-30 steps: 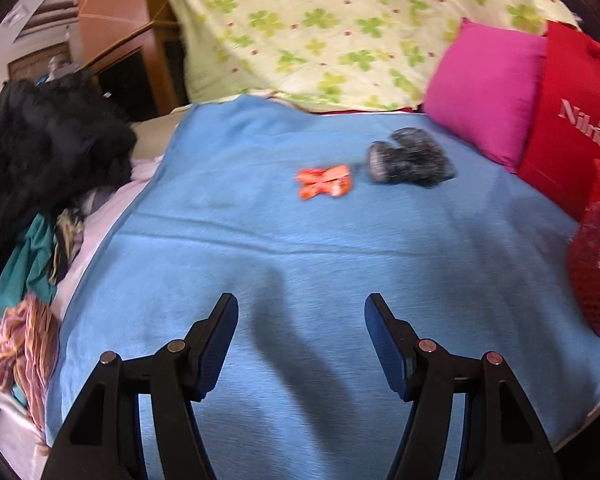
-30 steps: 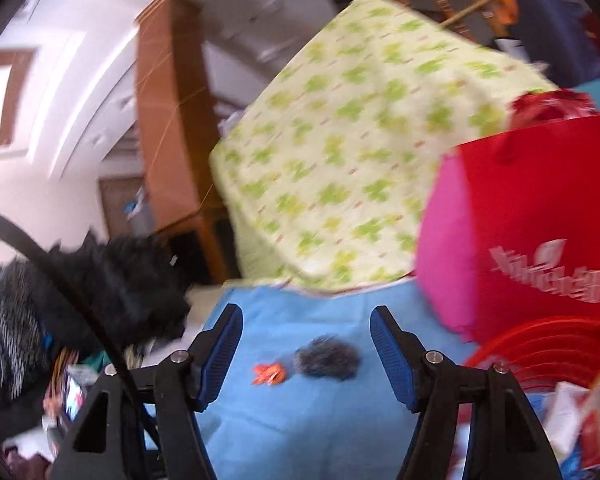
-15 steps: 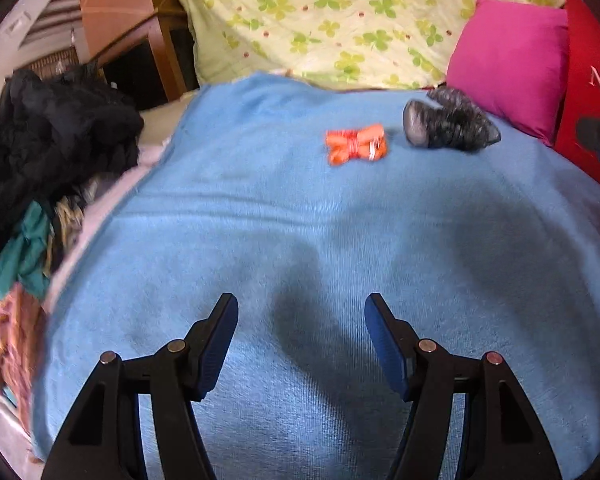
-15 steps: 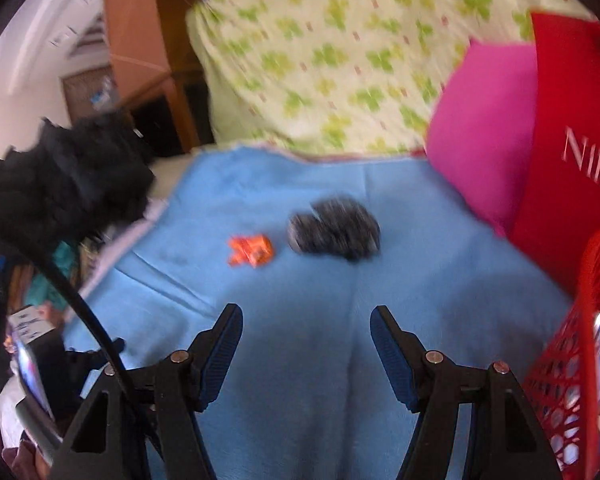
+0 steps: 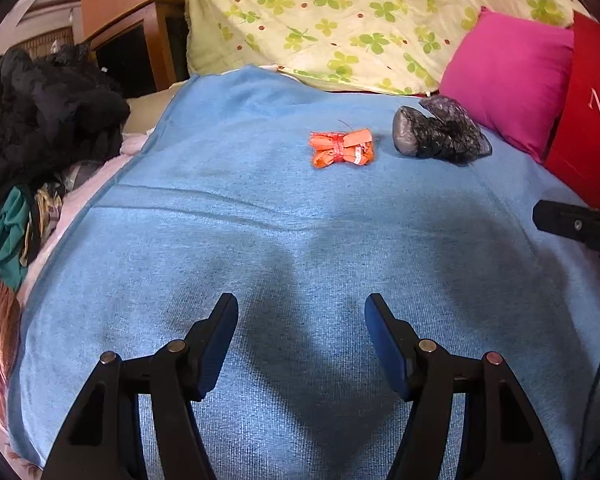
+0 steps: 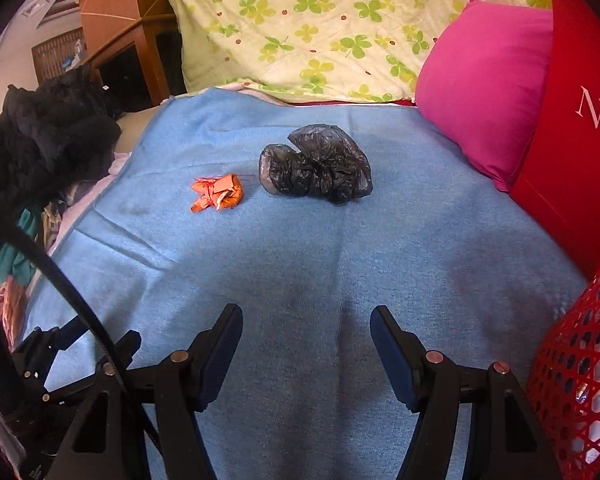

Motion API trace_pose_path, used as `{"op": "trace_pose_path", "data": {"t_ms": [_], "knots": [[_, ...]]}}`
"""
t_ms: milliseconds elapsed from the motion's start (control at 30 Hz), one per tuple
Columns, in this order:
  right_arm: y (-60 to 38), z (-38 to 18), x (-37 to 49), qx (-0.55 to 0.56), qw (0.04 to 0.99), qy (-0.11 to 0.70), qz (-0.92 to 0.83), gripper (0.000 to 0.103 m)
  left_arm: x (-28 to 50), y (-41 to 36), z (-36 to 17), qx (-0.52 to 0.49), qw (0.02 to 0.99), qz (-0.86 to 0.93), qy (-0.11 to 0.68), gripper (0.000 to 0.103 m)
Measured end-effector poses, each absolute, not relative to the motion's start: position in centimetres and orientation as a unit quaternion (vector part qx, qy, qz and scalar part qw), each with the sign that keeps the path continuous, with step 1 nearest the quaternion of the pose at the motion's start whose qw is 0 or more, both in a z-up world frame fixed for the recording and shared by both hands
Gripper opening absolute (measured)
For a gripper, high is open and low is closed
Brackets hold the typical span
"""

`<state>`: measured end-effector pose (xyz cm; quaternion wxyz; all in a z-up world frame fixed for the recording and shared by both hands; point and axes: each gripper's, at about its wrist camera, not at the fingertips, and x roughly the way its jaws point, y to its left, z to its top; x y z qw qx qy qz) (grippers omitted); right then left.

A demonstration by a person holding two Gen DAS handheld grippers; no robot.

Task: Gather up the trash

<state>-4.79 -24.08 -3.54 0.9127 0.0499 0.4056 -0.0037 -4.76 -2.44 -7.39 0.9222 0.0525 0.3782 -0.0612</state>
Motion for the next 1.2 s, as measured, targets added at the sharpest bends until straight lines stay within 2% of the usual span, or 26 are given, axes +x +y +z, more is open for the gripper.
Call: {"op": "trace_pose_path", "data": {"t_ms": [300,800,1000,1067,1200], "knots": [[-22.6,-3.6,-4.2,0.055,0.913,0.405,0.005,0.070,-4.2,-0.9,-7.5,0.006,0.914,-0.056,0.402,0.067],[-21.2,-6.2,-2.9,0.015,0.901,0.433,-0.019,0.070,-3.6,-0.2,-8.6,0.016,0.905,-0.035,0.424,0.067],[-23.2,-7.9,-2.1,0.076,0.876,0.474,-0.033,0.070,-3.6,-0.4,-8.8,0.021,0.904,-0.035,0.426,0.071],[-23.2,-7.8,-2.1,0.076,0.876,0.475,-0.034,0.070,-3.5,-0.4,-9.0,0.020,0.904,-0.033,0.427,0.078],[-22.3,-8.0,-2.1,0.043,0.876,0.478,-0.040,0.071,-3.4,-0.3,-9.2,0.014,0.904,-0.029,0.425,0.084]]}}
